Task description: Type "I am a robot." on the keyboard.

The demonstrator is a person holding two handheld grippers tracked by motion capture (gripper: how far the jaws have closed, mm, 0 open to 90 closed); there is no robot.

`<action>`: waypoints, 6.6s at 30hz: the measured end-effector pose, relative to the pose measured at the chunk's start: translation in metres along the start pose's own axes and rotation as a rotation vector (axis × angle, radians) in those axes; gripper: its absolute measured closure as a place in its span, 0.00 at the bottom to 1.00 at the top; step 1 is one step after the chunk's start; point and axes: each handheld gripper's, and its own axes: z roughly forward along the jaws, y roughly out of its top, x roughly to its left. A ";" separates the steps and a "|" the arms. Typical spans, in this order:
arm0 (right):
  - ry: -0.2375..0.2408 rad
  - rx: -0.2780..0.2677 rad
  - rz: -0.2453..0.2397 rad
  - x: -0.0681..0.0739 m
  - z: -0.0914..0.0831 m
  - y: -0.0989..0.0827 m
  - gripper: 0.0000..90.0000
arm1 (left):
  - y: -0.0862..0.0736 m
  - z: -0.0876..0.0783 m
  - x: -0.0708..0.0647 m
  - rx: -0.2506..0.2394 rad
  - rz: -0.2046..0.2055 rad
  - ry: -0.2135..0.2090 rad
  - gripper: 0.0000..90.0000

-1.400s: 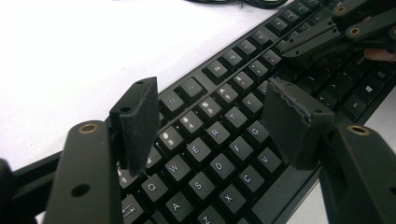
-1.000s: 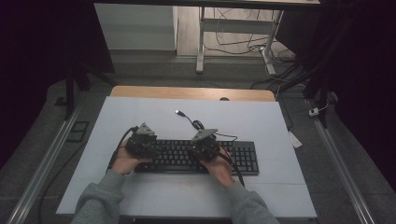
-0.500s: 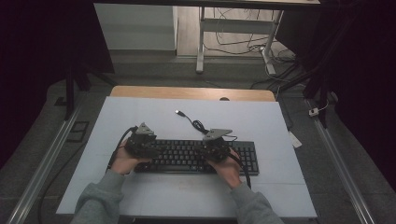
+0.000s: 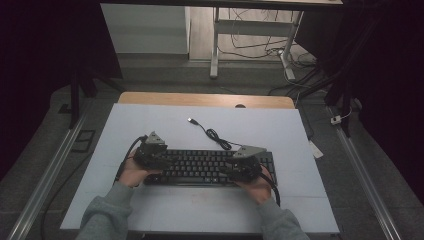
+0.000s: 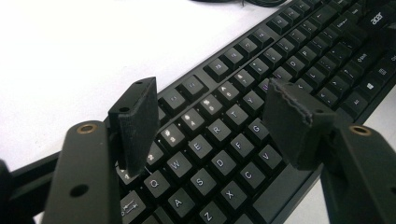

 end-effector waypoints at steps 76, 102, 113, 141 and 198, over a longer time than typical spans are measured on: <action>-0.007 0.036 -0.042 0.002 0.001 -0.007 0.58 | -0.007 0.034 -0.037 0.143 0.146 -0.172 0.99; -0.008 0.041 -0.050 0.003 0.003 -0.007 0.57 | -0.009 0.038 -0.039 0.150 0.155 -0.155 0.99; -0.007 0.039 -0.051 0.003 0.003 -0.007 0.57 | -0.007 0.029 -0.031 0.116 0.130 -0.147 0.98; -0.014 0.053 -0.061 0.004 0.005 -0.007 0.56 | -0.008 0.028 -0.025 0.138 0.133 -0.144 0.98; -0.026 0.035 -0.062 0.004 0.001 -0.005 0.57 | -0.014 0.014 0.003 0.082 0.042 -0.057 0.99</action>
